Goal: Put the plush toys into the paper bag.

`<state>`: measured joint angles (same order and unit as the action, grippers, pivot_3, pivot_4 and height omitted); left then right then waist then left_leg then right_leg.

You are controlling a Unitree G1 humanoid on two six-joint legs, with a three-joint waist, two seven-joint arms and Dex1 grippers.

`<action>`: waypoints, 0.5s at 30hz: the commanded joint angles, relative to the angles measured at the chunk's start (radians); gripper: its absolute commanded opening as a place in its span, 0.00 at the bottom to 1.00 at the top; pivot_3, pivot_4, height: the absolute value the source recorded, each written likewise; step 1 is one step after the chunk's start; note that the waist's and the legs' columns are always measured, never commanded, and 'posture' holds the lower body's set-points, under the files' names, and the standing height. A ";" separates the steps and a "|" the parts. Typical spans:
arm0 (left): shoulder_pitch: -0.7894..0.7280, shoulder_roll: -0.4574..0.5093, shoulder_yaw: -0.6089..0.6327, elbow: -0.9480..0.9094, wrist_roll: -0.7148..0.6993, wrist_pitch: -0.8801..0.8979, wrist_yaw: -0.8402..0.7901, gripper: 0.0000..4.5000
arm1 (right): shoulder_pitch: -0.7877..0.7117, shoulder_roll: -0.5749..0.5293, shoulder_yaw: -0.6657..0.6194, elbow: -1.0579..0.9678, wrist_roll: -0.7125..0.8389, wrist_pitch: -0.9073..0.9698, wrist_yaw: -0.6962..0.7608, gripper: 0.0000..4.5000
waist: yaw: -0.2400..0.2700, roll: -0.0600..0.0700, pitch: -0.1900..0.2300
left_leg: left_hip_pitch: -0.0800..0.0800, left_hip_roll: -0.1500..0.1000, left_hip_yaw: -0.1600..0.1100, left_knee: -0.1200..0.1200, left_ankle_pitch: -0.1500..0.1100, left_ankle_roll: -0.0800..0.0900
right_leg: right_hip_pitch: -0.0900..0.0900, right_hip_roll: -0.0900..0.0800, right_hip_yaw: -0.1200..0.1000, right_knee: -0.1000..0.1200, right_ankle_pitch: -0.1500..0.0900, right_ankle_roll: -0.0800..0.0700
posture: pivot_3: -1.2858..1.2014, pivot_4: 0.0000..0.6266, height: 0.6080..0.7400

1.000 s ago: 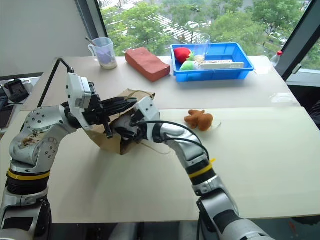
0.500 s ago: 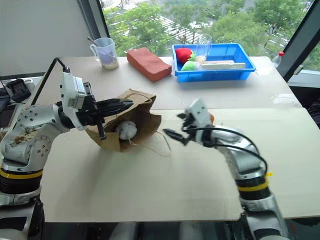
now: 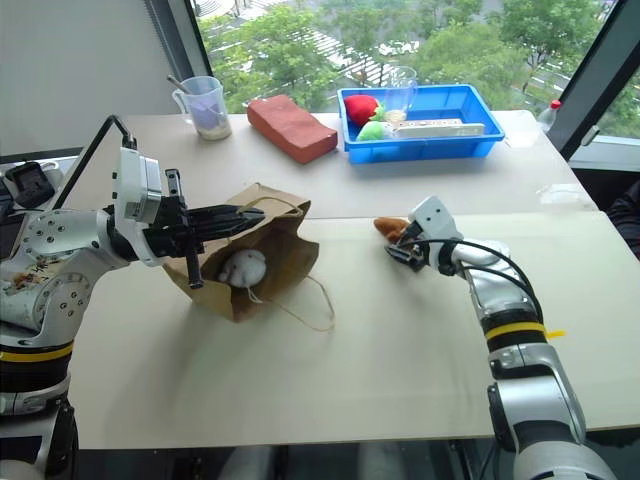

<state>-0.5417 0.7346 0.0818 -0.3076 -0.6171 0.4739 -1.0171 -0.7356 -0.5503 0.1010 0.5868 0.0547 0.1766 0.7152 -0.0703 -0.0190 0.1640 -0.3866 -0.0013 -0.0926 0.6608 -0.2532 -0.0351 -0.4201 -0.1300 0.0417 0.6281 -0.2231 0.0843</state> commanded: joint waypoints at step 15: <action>-0.019 0.012 0.035 0.000 0.004 -0.009 0.026 0.00 | 0.144 0.006 -0.010 -0.707 0.284 0.373 0.202 0.01 | 0.004 0.000 0.000 | -0.001 0.000 -0.002 0.000 0.000 0.001 | -0.001 0.000 -0.001 0.002 0.000 0.000 | 0.52 0.24 1.00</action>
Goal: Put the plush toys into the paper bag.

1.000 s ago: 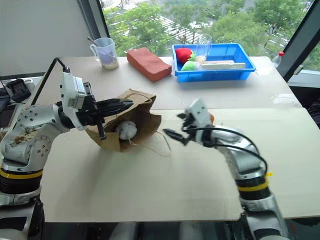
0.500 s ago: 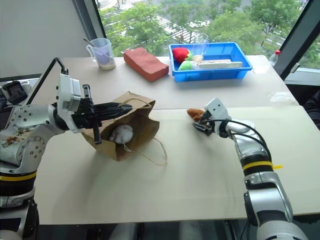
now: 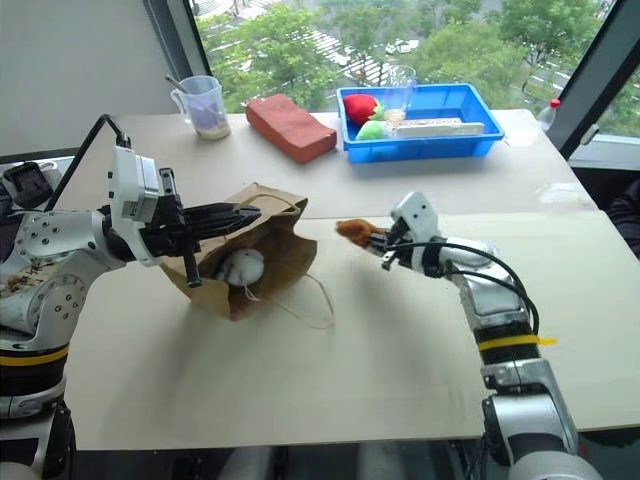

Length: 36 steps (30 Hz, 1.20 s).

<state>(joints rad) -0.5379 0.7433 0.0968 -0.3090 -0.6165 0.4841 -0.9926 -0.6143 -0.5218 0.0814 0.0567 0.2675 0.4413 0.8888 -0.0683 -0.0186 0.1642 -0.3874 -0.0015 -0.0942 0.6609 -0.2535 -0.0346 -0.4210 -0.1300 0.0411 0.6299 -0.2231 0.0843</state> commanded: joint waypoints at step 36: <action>-0.044 -0.033 -0.016 -0.030 -0.011 0.001 -0.017 0.00 | -0.145 0.401 0.131 0.172 -0.078 -0.051 -0.210 0.93 | -0.003 0.000 0.000 | 0.001 0.000 -0.001 0.000 0.001 -0.002 | -0.001 0.000 -0.001 0.002 0.000 0.000 | 0.52 0.24 1.00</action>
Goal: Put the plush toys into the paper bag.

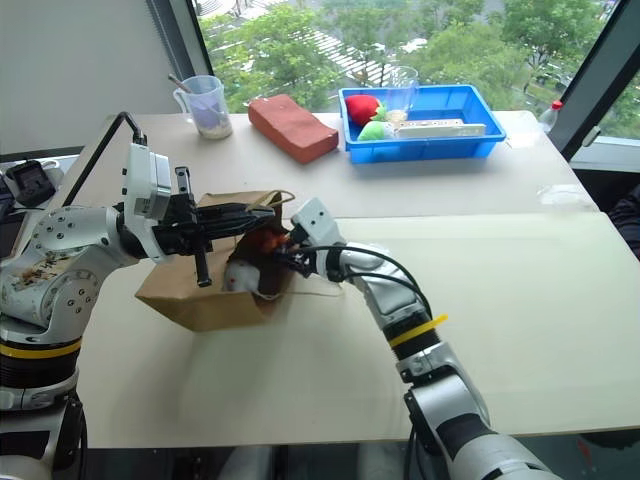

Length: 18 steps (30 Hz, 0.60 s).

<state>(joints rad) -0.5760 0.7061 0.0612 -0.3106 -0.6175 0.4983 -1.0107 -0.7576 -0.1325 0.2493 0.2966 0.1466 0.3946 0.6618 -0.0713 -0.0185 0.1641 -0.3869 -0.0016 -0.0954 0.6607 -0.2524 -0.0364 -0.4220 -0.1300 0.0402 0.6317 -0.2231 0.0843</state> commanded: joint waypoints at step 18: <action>-0.012 0.013 0.030 0.017 0.013 -0.047 -0.010 0.00 | 0.241 -0.331 0.039 -0.368 0.050 0.072 0.238 0.99 | -0.002 0.000 0.000 | 0.001 0.000 0.001 0.000 -0.001 0.002 | 0.001 0.000 0.001 -0.002 0.000 0.000 | 0.52 0.24 1.00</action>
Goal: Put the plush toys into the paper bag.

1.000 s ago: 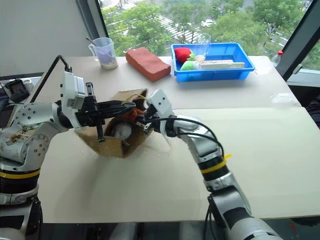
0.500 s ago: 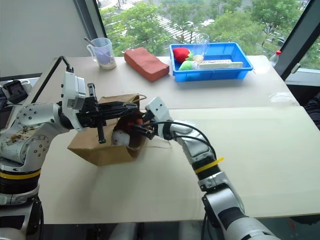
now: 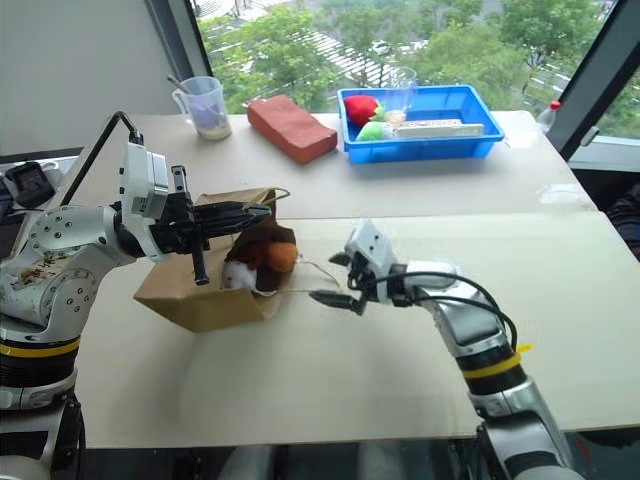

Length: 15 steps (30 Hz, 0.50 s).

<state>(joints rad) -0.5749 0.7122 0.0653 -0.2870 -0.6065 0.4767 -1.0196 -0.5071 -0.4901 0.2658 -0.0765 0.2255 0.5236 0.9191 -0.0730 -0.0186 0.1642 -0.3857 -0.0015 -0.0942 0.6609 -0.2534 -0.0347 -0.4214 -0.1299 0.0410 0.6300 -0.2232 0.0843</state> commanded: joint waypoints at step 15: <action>-0.014 -0.020 0.019 0.019 0.013 -0.049 0.005 0.00 | 0.010 0.124 0.013 0.105 -0.142 -0.183 -0.164 0.19 | 0.012 0.000 0.000 | -0.001 0.000 -0.001 0.000 0.000 -0.001 | 0.000 0.000 -0.001 0.000 0.000 0.000 | 0.52 0.24 1.00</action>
<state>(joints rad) -0.5787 0.6939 0.0634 -0.2602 -0.5900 0.4546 -1.0192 -0.4967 -0.3709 0.3099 0.0601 0.0838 0.3680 0.7779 -0.0610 -0.0187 0.1641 -0.3870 -0.0017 -0.0948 0.6610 -0.2532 -0.0352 -0.4210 -0.1300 0.0404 0.6302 -0.2231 0.0843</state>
